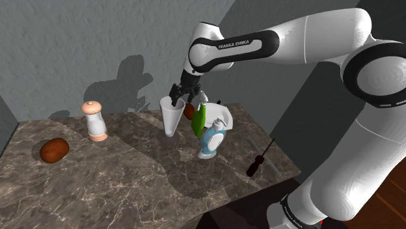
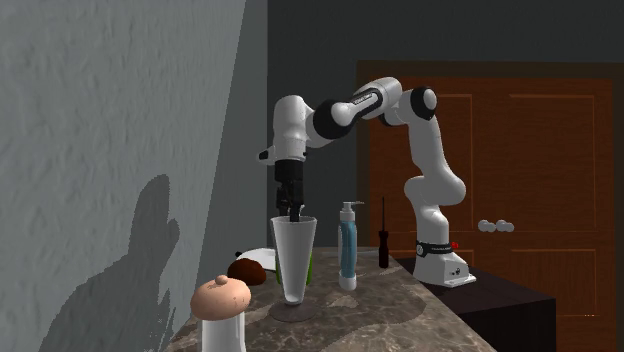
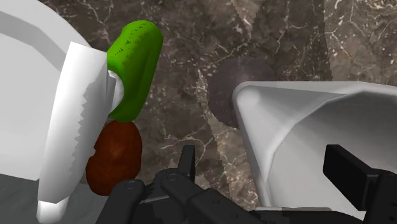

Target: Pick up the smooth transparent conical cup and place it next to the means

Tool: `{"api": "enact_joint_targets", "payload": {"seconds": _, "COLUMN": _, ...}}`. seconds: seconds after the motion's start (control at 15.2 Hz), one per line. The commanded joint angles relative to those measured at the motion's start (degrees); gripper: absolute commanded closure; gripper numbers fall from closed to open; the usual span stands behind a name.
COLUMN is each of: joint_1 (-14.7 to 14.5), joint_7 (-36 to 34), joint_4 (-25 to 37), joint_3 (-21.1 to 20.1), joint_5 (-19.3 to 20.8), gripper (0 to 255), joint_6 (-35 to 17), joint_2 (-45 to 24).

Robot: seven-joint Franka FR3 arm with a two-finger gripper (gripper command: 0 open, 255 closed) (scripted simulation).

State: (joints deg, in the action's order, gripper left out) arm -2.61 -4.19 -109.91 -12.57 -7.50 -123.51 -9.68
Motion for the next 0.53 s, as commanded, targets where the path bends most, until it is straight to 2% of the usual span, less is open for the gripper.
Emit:
{"api": "enact_joint_targets", "payload": {"seconds": 0.0, "joint_1": 0.0, "joint_7": 0.0, "joint_4": 0.0, "joint_3": 0.0, "joint_5": 0.0, "gripper": 0, "joint_6": 0.0, "joint_2": 0.0}}
{"api": "enact_joint_targets", "payload": {"seconds": 0.07, "joint_1": 0.0, "joint_7": 0.0, "joint_4": 0.0, "joint_3": 0.0, "joint_5": 0.0, "gripper": 255, "joint_6": 0.0, "joint_2": 0.0}}
{"api": "enact_joint_targets", "payload": {"seconds": 0.46, "joint_1": 0.0, "joint_7": 0.0, "joint_4": 0.0, "joint_3": 0.0, "joint_5": 0.0, "gripper": 255, "joint_6": 0.0, "joint_2": 0.0}}
